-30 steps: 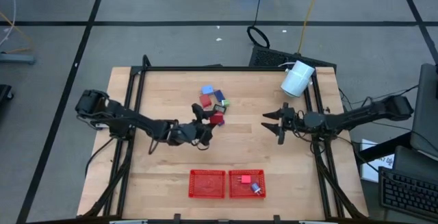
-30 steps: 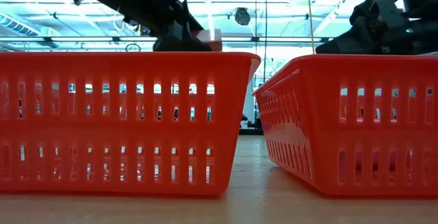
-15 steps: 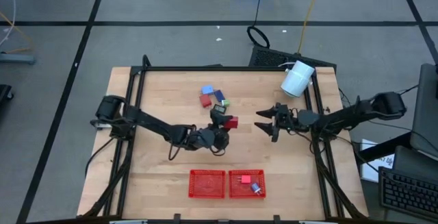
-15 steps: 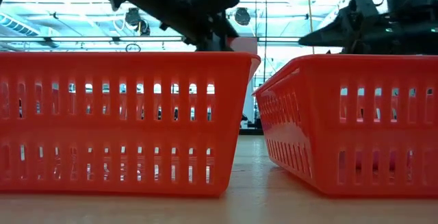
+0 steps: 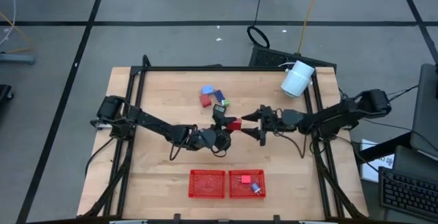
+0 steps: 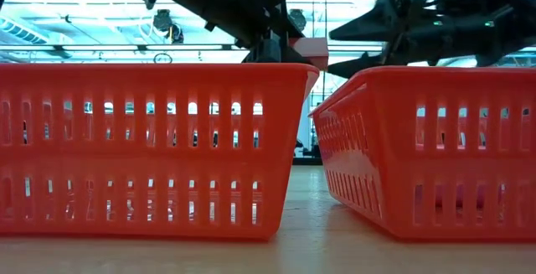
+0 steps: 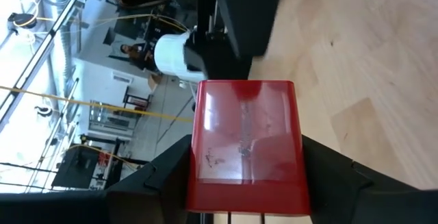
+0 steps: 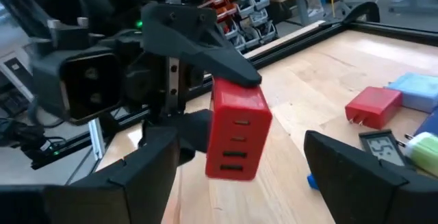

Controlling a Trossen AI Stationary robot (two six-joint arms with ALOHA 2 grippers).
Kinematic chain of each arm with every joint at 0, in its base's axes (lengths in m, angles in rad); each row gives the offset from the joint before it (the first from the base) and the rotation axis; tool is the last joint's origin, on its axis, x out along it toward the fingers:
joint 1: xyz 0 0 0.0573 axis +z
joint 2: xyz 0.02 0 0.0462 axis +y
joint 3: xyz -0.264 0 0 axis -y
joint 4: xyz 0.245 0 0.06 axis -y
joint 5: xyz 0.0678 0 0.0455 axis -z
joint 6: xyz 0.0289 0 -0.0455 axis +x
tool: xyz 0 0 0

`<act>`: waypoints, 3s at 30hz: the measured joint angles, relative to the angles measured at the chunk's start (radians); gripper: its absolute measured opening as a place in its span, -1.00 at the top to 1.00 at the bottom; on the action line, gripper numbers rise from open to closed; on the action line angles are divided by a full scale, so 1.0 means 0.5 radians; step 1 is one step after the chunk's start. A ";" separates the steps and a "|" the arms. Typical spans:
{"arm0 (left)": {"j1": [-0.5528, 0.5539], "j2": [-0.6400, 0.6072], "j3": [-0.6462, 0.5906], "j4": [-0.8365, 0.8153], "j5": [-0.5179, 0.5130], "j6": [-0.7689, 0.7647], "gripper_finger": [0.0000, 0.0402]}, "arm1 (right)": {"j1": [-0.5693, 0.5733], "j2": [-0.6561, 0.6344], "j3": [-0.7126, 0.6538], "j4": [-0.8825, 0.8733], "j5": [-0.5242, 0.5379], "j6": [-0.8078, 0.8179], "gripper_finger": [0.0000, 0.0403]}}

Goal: Pick & Place Office items
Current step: Put the left red charger adapter into the right red bin

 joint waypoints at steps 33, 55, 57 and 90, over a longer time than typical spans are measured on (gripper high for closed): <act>0.000 -0.003 -0.002 -0.039 -0.012 -0.066 -0.08 | 0.001 0.333 0.184 0.198 -0.001 0.006 0.03; -0.001 -0.003 -0.003 -0.038 -0.012 -0.196 -0.16 | 0.001 0.332 0.183 0.192 -0.013 -0.001 0.36; -0.001 -0.003 -0.003 -0.041 -0.013 -0.234 -0.13 | 0.001 0.332 0.183 0.192 -0.031 0.012 0.37; -0.069 -0.005 -0.002 -0.061 0.037 -0.827 -0.35 | -0.005 0.333 0.178 0.140 -0.045 -0.039 0.40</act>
